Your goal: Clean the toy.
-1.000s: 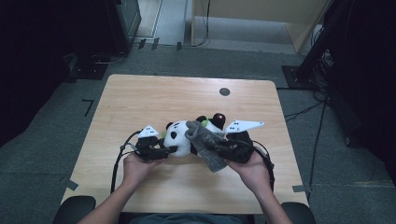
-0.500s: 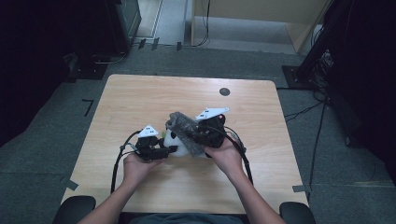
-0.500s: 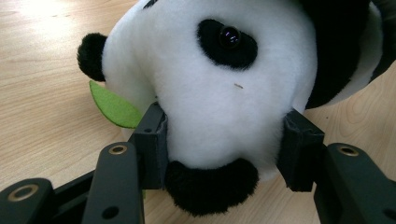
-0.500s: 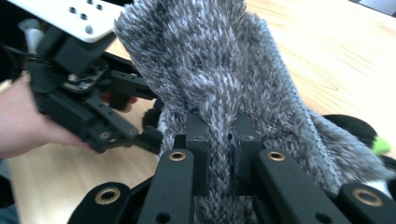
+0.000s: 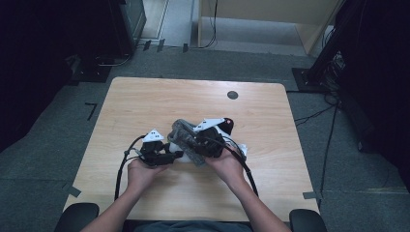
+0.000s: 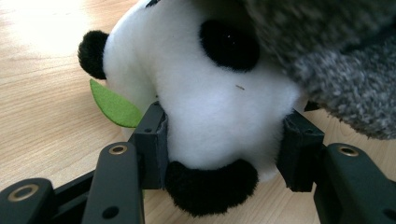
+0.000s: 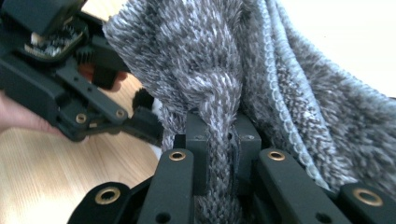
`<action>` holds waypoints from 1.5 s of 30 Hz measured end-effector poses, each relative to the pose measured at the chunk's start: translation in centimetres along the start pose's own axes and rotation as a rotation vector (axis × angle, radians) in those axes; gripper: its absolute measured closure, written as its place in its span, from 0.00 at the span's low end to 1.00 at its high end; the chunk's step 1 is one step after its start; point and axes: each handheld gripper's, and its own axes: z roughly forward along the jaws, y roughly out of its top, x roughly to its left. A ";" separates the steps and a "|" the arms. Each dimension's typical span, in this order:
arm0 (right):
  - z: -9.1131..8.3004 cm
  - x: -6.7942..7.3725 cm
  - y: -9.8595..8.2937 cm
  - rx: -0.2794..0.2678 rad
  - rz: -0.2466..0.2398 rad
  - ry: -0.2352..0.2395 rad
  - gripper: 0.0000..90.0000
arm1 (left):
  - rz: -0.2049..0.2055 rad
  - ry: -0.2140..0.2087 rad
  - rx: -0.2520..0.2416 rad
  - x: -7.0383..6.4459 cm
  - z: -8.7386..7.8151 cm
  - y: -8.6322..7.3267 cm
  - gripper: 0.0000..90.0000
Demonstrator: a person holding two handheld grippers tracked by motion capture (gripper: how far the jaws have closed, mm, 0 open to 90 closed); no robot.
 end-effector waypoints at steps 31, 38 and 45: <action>-1.5 0.7 -7.2 0.201 -0.117 -0.021 0.91 | -0.010 -0.017 0.002 0.3 -0.1 0.2 0.51; -3.7 -0.3 -7.7 0.171 -0.107 -0.016 0.91 | 0.001 -0.012 0.005 0.3 -0.1 0.2 0.52; -5.2 -0.6 -7.0 0.126 -0.098 -0.027 0.91 | 0.000 -0.012 0.008 0.2 -0.1 0.3 0.52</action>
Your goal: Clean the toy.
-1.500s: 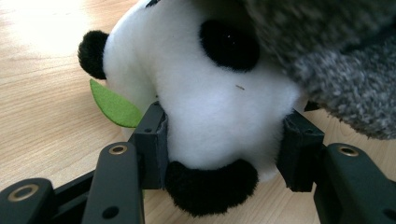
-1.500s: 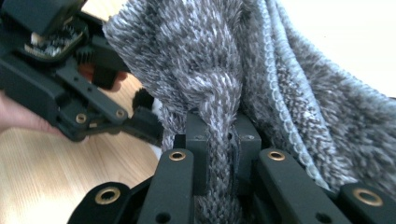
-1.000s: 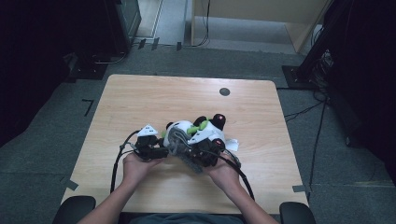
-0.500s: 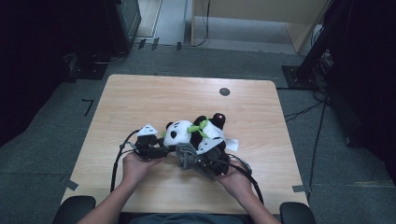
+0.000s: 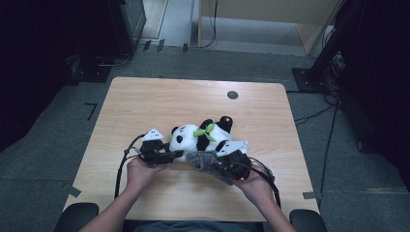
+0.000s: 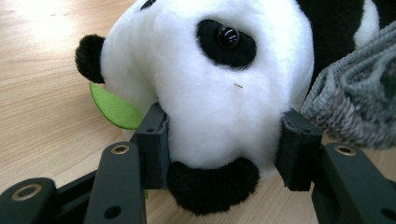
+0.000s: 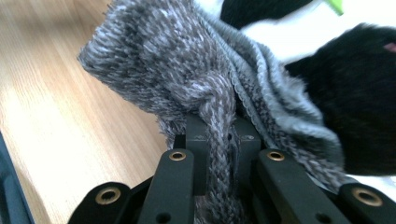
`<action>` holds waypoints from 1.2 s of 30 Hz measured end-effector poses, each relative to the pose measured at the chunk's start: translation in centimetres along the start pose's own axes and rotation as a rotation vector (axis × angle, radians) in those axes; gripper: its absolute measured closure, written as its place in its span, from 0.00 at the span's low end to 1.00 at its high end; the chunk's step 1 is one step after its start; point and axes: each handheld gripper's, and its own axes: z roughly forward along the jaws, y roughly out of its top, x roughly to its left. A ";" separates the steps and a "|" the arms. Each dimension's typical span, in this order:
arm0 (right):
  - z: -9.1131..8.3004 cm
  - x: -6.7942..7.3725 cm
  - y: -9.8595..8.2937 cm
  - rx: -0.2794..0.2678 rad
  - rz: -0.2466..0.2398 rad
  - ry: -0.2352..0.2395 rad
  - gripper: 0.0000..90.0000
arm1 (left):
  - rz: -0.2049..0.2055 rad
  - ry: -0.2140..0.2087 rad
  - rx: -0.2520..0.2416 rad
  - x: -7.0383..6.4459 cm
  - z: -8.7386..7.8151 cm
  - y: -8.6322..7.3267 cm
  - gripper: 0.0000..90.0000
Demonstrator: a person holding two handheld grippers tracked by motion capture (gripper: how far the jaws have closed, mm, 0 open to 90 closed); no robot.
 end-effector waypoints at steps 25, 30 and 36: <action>-5.0 -3.6 0.5 -0.151 0.116 -0.021 0.91 | -0.014 -0.001 -0.001 0.0 -0.1 0.1 0.52; -5.8 -4.5 0.7 -0.185 0.141 -0.021 0.91 | -0.017 0.000 -0.001 0.0 -0.1 0.1 0.52; -6.9 -6.4 0.8 -0.241 0.188 -0.040 0.91 | -0.010 0.011 -0.003 -0.1 -0.1 0.1 0.52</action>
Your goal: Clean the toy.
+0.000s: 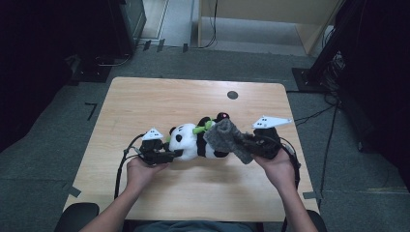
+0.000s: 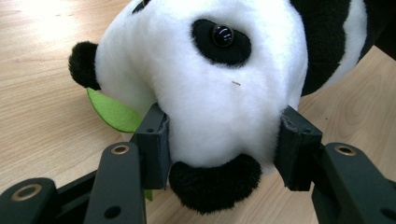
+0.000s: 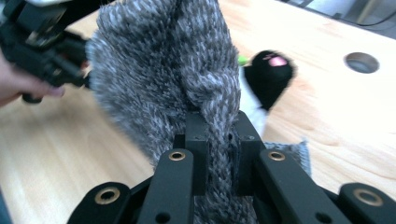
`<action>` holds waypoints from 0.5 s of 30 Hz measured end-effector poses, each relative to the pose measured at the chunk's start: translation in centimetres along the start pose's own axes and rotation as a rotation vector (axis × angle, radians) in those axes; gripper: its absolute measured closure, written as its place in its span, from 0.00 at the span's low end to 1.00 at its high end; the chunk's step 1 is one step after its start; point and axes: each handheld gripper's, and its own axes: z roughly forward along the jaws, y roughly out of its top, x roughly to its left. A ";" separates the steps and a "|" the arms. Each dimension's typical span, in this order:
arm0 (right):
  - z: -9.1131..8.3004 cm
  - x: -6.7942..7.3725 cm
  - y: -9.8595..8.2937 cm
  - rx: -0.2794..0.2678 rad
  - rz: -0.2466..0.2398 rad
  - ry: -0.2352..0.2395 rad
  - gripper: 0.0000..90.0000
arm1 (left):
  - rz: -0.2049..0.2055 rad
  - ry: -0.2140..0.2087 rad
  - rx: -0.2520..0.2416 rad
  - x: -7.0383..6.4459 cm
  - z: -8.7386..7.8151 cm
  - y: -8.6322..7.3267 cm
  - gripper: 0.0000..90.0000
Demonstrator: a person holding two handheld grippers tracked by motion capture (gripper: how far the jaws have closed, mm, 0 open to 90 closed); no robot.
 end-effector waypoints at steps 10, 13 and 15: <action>-0.2 -4.6 -0.3 -0.069 0.098 -0.082 0.91 | 0.018 0.015 0.001 0.1 -0.1 -0.1 0.51; 0.5 -6.1 -0.7 -0.060 0.135 -0.104 0.90 | 0.022 0.015 0.001 0.1 -0.1 -0.1 0.51; 1.1 -7.3 -1.1 -0.043 0.153 -0.136 0.90 | 0.023 0.015 0.000 0.1 -0.1 -0.1 0.51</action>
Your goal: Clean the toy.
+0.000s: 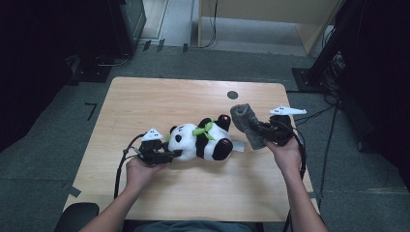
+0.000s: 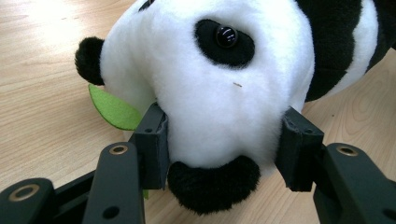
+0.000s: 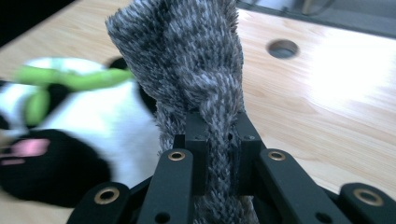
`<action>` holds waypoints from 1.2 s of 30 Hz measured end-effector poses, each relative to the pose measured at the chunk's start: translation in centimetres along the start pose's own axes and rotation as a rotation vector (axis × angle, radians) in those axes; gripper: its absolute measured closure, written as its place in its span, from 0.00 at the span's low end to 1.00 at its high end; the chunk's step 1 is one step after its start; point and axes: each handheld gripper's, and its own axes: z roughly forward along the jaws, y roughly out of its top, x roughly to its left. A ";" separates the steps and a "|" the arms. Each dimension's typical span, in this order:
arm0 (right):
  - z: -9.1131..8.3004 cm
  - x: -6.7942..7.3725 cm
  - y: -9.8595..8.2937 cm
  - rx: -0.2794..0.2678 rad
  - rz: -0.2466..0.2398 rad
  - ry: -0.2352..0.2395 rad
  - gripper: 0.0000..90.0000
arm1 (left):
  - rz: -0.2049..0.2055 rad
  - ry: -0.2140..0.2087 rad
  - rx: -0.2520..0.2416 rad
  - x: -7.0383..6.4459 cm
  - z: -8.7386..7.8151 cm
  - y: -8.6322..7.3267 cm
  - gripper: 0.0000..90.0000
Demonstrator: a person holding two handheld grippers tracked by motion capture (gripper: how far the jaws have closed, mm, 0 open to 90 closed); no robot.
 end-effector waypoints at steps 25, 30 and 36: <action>6.9 -7.9 -4.0 0.061 0.133 -0.167 0.87 | 0.013 -0.007 -0.005 0.2 0.0 0.0 0.48; 7.1 -8.2 -4.3 0.066 0.149 -0.158 0.76 | 0.007 -0.010 -0.007 0.3 0.0 0.0 0.46; 6.9 -8.4 -4.3 0.054 0.170 -0.157 0.62 | 0.003 -0.008 -0.007 0.2 0.0 0.0 0.43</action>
